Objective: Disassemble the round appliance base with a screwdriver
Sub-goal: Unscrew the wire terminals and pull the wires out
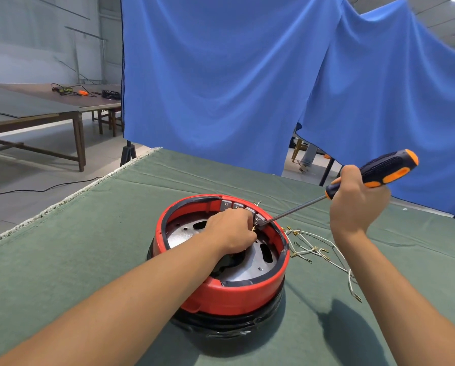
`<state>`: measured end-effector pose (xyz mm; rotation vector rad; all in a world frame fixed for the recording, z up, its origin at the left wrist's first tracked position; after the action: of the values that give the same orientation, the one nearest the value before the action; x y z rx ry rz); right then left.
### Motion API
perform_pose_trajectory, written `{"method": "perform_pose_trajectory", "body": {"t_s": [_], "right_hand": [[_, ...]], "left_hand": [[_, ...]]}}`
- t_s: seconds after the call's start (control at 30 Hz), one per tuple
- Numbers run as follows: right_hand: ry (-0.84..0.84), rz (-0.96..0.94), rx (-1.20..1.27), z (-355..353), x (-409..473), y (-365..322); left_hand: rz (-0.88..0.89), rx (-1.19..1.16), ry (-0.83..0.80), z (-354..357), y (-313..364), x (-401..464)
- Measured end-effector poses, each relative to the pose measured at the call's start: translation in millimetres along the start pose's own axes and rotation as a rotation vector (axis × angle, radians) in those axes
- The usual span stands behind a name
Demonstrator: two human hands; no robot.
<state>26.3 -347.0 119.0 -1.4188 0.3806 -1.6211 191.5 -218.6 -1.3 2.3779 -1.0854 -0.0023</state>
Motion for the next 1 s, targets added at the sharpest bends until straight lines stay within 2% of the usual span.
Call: {"method": "perform_pose_trajectory", "body": {"t_s": [0.17,0.27,0.4,0.5,1.0], "right_hand": [[-0.021,-0.051,0.043,-8,-24,-12],[-0.110,-0.142,0.049,-4,-47,-24],[-0.197,-0.175,-0.088,4,-64,-27],[-0.242,-0.219,-0.078,14,-64,-39],[-0.048,0.012,-0.152,26,18,6]], "left_hand": [[-0.009,0.004,0.003,0,-1,0],[-0.015,0.011,0.007,-1,0,-1],[-0.023,0.016,0.003,-1,0,-2],[-0.022,0.014,-0.004,-1,1,-3],[-0.011,0.022,0.001,-1,-1,-1]]}}
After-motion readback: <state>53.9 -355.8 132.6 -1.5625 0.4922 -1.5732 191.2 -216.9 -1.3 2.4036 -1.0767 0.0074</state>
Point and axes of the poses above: each hand's wrist, its own x-axis towards the middle knuckle, its own z-axis out of the palm, y = z × x, the point moved 10 cm from there along x, towards the middle knuckle
